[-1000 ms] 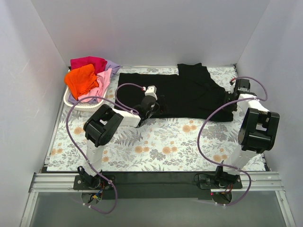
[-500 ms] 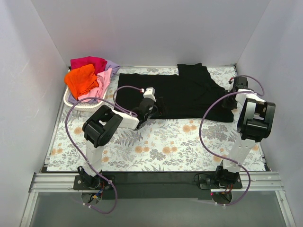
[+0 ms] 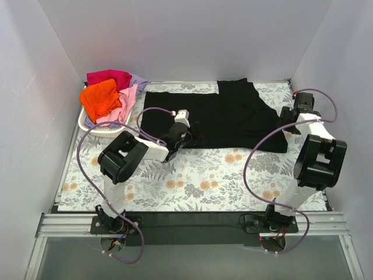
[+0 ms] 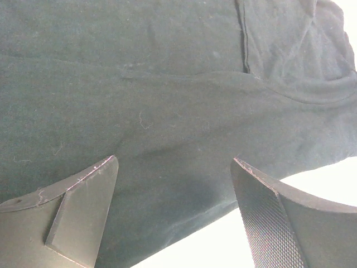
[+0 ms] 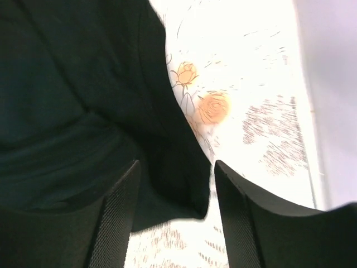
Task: Fold and stack the t-shirts
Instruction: Fold the tshirt
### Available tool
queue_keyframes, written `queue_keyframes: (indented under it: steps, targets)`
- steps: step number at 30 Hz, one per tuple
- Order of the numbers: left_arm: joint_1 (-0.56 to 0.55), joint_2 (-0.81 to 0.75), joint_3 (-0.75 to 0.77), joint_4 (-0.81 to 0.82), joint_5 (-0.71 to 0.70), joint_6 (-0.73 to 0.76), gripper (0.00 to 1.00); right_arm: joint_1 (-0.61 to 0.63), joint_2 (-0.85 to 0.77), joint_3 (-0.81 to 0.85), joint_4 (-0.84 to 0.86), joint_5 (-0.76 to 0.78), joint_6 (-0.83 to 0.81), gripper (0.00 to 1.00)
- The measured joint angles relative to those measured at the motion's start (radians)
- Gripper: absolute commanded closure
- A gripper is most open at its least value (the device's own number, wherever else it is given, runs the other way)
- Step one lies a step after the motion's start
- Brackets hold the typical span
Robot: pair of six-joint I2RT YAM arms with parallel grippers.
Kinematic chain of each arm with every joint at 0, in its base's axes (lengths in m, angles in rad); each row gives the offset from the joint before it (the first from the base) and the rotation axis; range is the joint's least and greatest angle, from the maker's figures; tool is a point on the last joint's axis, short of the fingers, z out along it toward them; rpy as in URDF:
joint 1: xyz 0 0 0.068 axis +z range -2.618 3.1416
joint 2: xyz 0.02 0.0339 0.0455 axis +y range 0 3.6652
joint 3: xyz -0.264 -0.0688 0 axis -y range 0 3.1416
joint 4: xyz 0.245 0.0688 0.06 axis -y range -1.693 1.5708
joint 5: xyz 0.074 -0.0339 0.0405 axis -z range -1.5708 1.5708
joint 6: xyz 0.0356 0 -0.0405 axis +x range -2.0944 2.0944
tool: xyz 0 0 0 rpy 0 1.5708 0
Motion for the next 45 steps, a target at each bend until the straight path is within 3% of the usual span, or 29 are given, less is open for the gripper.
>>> queue_keyframes:
  steps: [5, 8, 15, 25, 36, 45]
  targets:
    - [0.000, -0.052, -0.018, -0.063, 0.013, 0.004, 0.23, 0.006, -0.214, -0.065, 0.051, -0.072, 0.023, 0.45]
    - [0.000, -0.094, -0.019, -0.103, 0.014, 0.007, 0.23, 0.032, -0.256, -0.074, 0.101, -0.161, 0.037, 0.44]
    - [0.007, -0.224, -0.015, -0.134, -0.058, 0.052, 0.19, 0.145, -0.098, -0.074, 0.158, -0.296, 0.060, 0.44]
    - [0.151, -0.114, -0.005, -0.133, -0.128, 0.092, 0.19, 0.274, 0.105, -0.074, 0.195, -0.331, 0.081, 0.44]
    - [0.163, -0.079, -0.071, -0.083, -0.145, 0.044, 0.19, 0.317, 0.111, -0.099, 0.261, -0.297, 0.117, 0.44]
    - [0.162, -0.209, -0.240, -0.065, -0.141, -0.053, 0.19, 0.329, 0.022, -0.245, 0.359, -0.338, 0.135, 0.44]
